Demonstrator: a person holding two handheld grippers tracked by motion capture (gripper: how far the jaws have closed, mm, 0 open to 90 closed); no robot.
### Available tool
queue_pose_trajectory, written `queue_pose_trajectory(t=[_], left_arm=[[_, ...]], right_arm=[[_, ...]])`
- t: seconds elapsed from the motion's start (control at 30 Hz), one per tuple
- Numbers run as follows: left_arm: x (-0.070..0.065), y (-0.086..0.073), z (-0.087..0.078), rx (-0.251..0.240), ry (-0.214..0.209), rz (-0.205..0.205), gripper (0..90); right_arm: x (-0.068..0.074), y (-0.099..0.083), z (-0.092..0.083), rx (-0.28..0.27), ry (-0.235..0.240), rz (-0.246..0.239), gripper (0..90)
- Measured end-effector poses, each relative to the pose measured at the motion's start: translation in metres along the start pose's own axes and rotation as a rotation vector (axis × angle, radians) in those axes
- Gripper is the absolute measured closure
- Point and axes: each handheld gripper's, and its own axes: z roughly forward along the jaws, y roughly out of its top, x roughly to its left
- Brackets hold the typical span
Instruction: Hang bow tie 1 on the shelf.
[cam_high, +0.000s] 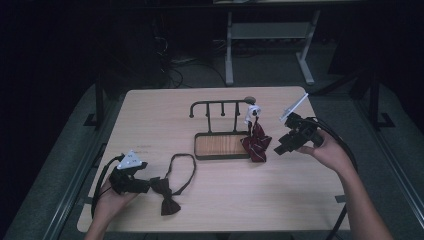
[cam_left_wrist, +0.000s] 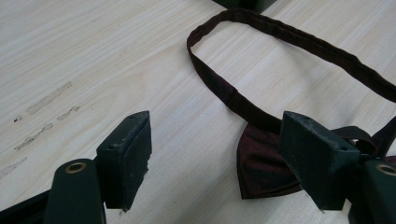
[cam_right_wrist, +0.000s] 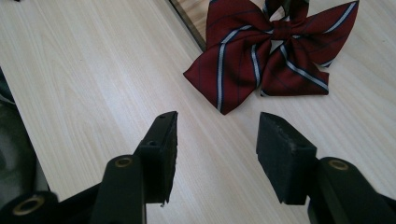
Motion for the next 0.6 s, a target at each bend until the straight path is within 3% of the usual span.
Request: queue_pose_trajectory(t=[0.37,0.6], left_arm=[[0.000,0.002,0.004,0.015,-0.006,0.006,26.2],[0.000,0.003,0.005,0.010,-0.011,0.005,26.1]], right_arm=[[0.009,-0.017,0.010,-0.012,-0.002,-0.012,44.8],[0.016,-0.029,0.015,-0.038,0.002,0.004,42.4]])
